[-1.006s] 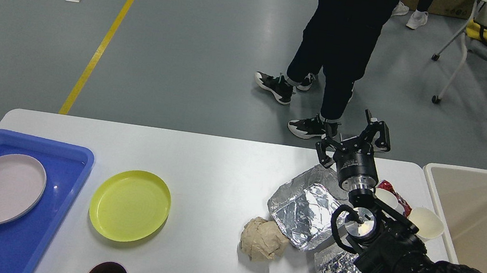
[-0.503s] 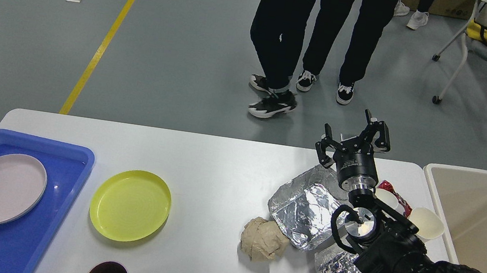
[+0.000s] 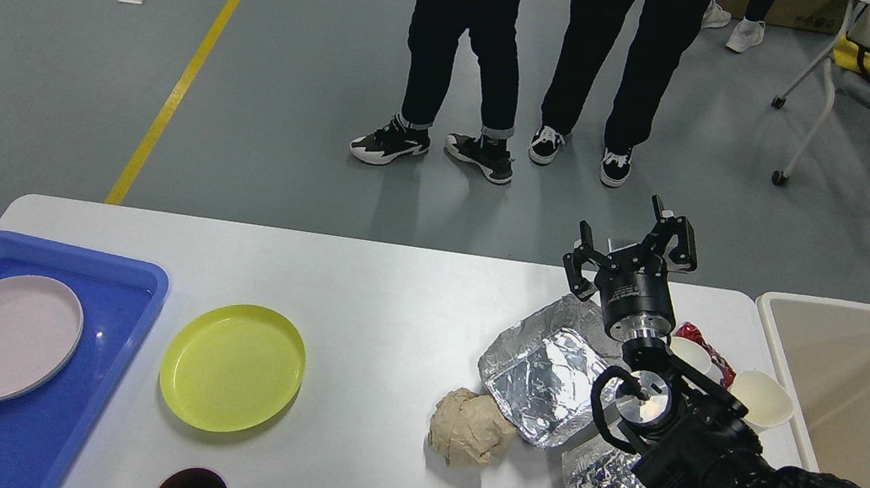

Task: Tidy desktop

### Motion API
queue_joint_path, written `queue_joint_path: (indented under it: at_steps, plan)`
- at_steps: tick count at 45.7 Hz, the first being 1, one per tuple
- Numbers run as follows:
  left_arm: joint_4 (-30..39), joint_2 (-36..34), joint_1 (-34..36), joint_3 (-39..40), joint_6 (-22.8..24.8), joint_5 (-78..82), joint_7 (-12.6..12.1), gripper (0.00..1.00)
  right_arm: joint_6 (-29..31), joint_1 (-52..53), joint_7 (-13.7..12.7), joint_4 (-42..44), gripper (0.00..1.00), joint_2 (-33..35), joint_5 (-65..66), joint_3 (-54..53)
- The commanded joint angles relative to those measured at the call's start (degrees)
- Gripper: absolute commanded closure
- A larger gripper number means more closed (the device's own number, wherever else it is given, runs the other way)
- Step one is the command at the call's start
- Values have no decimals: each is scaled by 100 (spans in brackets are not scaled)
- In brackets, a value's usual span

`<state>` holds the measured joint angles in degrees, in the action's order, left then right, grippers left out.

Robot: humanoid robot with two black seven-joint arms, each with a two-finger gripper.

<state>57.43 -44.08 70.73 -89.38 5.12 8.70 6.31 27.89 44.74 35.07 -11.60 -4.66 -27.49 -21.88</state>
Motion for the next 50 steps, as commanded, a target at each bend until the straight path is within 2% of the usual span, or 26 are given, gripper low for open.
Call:
queue_joint_path:
  at_steps: [1,6,10,13,21,25,31,38,44,50]
  plan:
    - [5,-30,238,-238,42,9,10,4,5,0,0,0,0,-9,-2,0]
    - [6,-153,546,-335,269,17,19,3,5,0,0,9,0,0,-2,0]
    - [6,-232,924,-405,883,79,19,3,-3,0,0,9,0,-9,7,0]
    - [6,-241,1310,-431,1586,88,28,3,-3,0,0,9,0,-9,7,0]
    - [84,-206,2602,-326,3941,9,98,4,-3,0,0,9,0,0,-2,0]
    - [251,-127,3243,-125,4944,-9,80,4,-3,0,0,0,0,0,7,0]
    - [725,180,4166,210,4988,-9,45,4,5,0,0,9,0,-9,7,0]
    - [1367,1075,5282,149,4988,0,19,4,-3,0,0,9,0,-9,-2,0]
    - [1385,1692,5723,166,4988,-9,19,5,5,0,0,9,0,-9,7,0]
    - [1394,2123,5829,350,4988,-9,19,5,5,0,0,9,0,-9,-2,0]
